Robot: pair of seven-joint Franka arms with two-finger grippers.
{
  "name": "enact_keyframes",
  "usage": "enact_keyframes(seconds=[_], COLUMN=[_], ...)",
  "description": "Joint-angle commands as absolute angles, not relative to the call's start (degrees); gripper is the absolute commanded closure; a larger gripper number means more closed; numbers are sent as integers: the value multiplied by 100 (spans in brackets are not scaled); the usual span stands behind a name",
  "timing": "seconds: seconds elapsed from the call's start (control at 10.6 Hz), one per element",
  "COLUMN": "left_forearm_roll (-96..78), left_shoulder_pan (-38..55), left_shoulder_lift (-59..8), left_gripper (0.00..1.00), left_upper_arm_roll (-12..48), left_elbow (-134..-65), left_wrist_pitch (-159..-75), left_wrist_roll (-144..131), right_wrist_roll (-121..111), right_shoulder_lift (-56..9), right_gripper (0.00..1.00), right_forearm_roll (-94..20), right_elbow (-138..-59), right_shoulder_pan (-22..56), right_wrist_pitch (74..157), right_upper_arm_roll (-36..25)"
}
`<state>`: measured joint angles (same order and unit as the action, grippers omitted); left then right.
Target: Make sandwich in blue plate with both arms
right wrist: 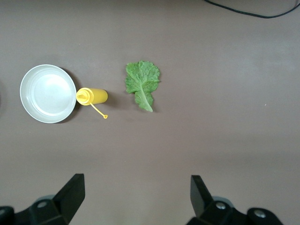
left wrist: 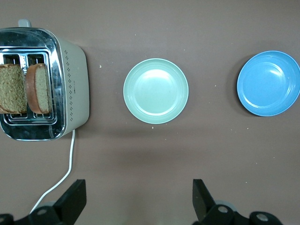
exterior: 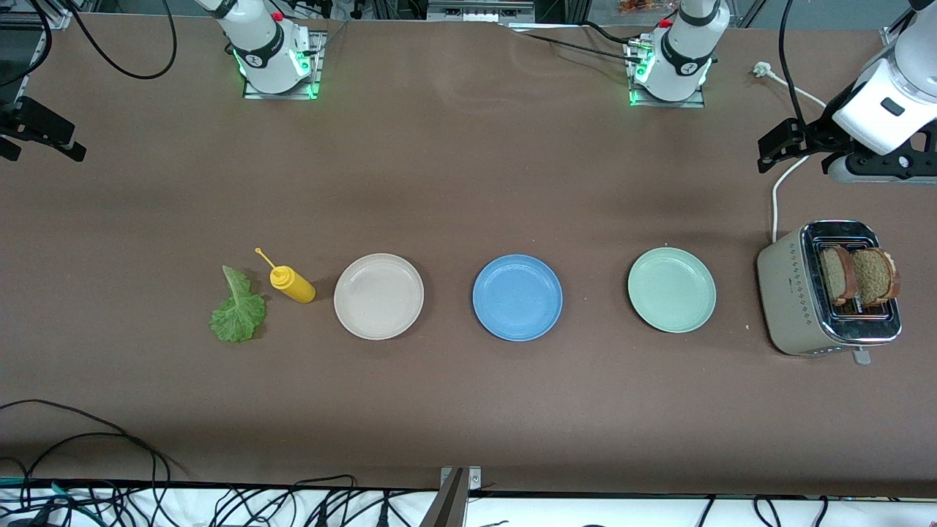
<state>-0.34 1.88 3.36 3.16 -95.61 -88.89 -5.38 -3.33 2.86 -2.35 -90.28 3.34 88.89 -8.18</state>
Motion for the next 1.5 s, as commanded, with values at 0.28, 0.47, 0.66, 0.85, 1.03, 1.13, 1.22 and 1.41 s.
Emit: enact_keyframes(seconds=[0.28, 0.47, 0.66, 0.85, 1.03, 1.13, 1.22, 1.41], left_forearm_roll=[53, 53, 35, 53, -17, 35, 35, 113], left_shoulder_pan=[150, 115, -9, -87, -621, -746, -930, -1186], left_shoulder_lift=[220, 141, 123, 36, -288, -586, -919, -1361], left_gripper=[0, 0, 0, 0, 0, 0, 0, 0], left_upper_arm_roll=[316, 308, 308, 290, 264, 255, 237, 237], left_elbow=[-9325, -9325, -9316, -9308, -9255, -8968, -8678, -8446], left_wrist_pitch=[-8719, -8719, -8719, -8736, -8789, -8789, -8841, -9296], left_wrist_roll=[-448, -457, -448, -431, 31, 653, 955, 1247], right_wrist_roll=[-413, -413, -413, -413, -413, -413, -404, -413], right_shoulder_lift=[281, 281, 281, 281, 281, 281, 281, 290], right_gripper=[0, 0, 0, 0, 0, 0, 0, 0], right_forearm_roll=[-149, -141, -149, -149, -149, -149, -149, -149], right_elbow=[-8912, -8912, -8912, -8912, -8912, -8912, -8912, -8912], right_shoulder_pan=[378, 378, 378, 378, 378, 378, 378, 378], right_wrist_pitch=[8771, 8771, 8771, 8771, 8771, 8763, 8763, 8763], right_upper_arm_roll=[-853, -853, -853, -853, -853, -853, -853, -861])
